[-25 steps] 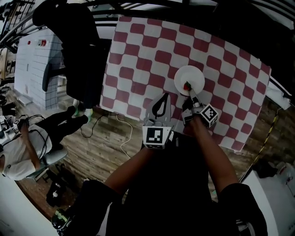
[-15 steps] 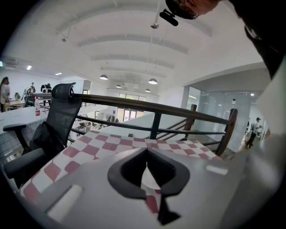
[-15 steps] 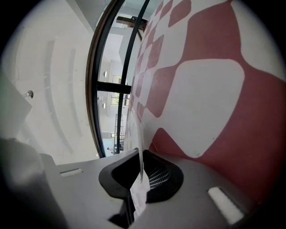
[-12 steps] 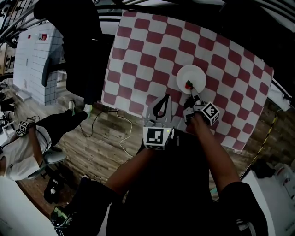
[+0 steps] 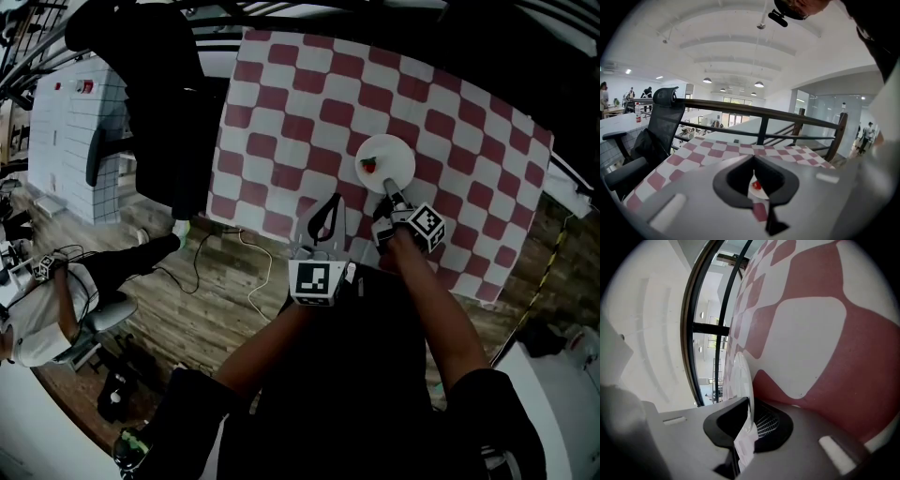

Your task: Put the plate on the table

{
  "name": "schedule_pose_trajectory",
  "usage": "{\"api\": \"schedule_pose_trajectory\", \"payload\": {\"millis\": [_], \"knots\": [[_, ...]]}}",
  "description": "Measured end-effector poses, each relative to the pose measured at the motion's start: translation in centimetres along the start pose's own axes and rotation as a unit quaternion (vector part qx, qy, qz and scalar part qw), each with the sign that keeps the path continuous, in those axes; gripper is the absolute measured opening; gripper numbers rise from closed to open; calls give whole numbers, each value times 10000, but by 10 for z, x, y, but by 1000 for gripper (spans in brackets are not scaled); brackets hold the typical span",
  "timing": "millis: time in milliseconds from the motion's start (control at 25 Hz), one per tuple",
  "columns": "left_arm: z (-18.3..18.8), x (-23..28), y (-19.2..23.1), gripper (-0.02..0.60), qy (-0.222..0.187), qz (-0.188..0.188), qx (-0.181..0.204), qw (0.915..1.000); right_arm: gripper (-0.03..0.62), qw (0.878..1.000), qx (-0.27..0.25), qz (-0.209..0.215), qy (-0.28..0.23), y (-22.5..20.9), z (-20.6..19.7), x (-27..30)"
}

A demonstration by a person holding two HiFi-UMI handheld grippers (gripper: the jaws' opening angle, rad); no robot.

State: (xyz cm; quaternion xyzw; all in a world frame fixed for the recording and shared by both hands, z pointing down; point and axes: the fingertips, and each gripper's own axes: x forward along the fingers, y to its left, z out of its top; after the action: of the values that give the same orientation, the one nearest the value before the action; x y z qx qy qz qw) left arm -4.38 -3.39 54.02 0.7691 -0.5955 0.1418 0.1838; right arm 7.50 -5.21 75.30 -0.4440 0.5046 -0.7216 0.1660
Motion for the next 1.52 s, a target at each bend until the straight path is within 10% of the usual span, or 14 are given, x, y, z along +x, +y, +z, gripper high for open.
{"api": "schedule_pose_trajectory", "payload": {"millis": [840,1520], "knots": [[1,-4,-4,9,-101,-53,181,9998,287,9903,-954,-1002,121,7,8,-24],[10,-42,-13,9,-480,-301,74,9984,262,9878,-1556,-59,12,68,-33,-85]]}}
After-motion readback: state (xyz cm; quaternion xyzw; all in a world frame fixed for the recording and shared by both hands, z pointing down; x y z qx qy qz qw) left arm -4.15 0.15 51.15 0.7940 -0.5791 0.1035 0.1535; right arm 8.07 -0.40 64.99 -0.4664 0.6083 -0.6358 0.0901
